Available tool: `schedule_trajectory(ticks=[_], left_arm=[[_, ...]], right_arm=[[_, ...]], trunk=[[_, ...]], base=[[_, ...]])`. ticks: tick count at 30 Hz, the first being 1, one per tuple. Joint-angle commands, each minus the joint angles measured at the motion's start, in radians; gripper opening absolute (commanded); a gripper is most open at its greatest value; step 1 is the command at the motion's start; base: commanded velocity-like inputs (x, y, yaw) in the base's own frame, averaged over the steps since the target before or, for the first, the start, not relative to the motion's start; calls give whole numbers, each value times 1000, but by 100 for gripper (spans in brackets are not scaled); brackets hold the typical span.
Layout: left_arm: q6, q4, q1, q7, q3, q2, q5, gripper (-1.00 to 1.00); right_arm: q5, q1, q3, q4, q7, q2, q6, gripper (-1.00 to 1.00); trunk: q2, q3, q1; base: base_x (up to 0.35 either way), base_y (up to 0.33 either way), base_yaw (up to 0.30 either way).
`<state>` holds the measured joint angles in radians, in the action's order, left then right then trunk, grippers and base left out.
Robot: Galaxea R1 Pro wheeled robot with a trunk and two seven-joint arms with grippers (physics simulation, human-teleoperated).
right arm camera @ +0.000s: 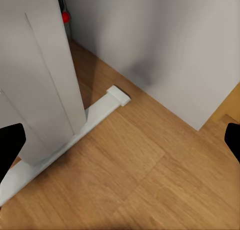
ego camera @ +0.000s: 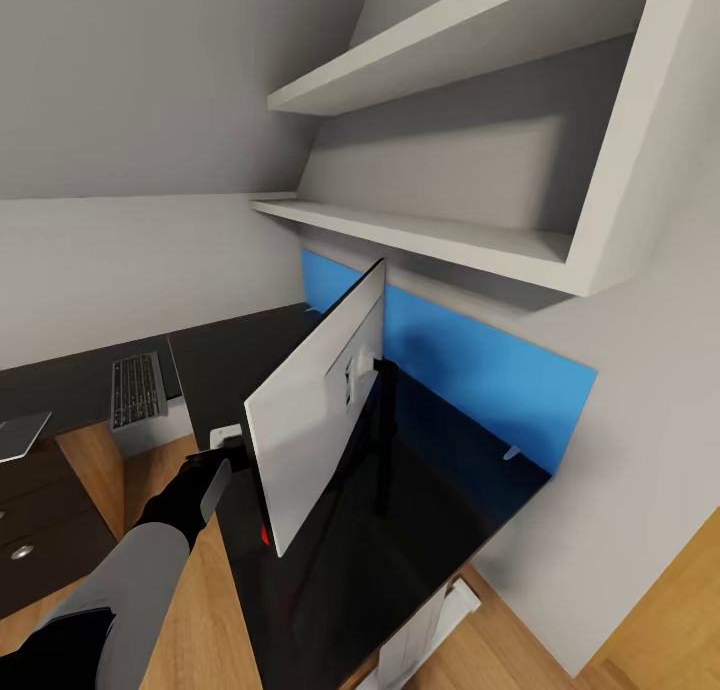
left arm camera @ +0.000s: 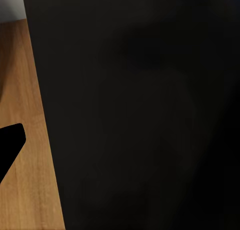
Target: In the bedroom, organize the workspace by keeping the computer under the desk, ensuring the monitor is on the desk, placing the keyboard on the desk next to the monitor, placing the mouse on the desk next to the keyboard, moving the folder from the swivel chair onto the desk next to the mouse, stacking the notebook on top of the folder with the pen on top of the notebook, and positioning the swivel chair next to the desk.
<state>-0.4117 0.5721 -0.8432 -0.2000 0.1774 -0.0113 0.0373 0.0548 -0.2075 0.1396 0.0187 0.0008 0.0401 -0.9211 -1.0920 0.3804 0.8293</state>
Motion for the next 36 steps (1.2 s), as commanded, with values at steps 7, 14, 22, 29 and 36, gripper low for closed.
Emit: schedule_trajectory(ticks=[7, 14, 22, 29, 36], left_arm=[[-4, 2, -1, -2, 4, 0, 4, 100], [-4, 2, -1, -2, 4, 0, 4, 100], [-4, 2, -1, -4, 5, 1, 4, 100], [-4, 2, -1, -4, 4, 1, 4, 100], [-5, 2, -1, -4, 4, 0, 4, 100]], right_arm=[[5, -1, -2, 2, 2, 0, -4, 100], [5, -1, -2, 2, 2, 0, -4, 100], [5, -1, -2, 3, 2, -2, -4, 100], [5, -1, -2, 3, 2, -2, -4, 100], [5, -1, -2, 3, 2, -2, -3, 100]], trunk=[[-1, 1, 0], [-1, 1, 0], [-1, -2, 0], [-1, -8, 0], [-1, -14, 0]], base=[[-79, -16, -3], [-142, -42, 0], [-17, -5, -50], [-2, -1, -115], [0, 0, -127]])
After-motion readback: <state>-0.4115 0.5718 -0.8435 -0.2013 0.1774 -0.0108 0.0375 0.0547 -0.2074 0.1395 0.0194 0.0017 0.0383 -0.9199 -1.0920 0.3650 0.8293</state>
